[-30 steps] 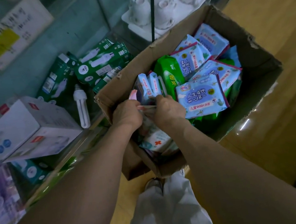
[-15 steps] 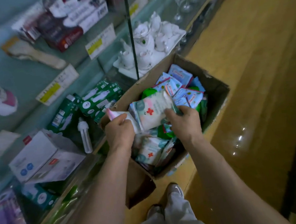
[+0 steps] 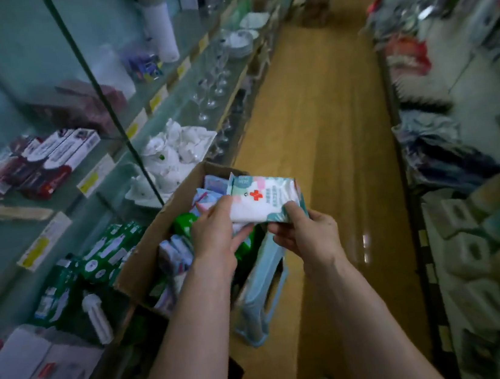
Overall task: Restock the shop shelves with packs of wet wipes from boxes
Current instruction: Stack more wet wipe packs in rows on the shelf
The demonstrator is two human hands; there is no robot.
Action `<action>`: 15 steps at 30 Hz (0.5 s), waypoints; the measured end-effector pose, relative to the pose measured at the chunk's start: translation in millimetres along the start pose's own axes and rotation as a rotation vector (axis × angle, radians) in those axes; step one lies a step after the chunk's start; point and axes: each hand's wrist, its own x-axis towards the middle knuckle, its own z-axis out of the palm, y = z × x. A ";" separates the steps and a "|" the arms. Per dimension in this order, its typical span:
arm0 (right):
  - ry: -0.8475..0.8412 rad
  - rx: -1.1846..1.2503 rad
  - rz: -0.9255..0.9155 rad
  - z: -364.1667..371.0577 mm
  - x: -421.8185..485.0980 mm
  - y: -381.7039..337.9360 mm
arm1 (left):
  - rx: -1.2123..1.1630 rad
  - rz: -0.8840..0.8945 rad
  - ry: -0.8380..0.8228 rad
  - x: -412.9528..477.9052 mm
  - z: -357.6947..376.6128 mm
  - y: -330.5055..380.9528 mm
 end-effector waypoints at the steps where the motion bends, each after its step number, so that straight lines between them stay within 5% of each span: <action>1: 0.028 0.030 -0.026 -12.4 -2.6 -9.5 | 0.015 0.000 -0.040 -7.0 13.0 -2.4; 15: 0.369 0.247 -0.347 -242.5 -43.5 -133.6 | 0.217 -0.009 -0.536 -145.7 239.4 -91.6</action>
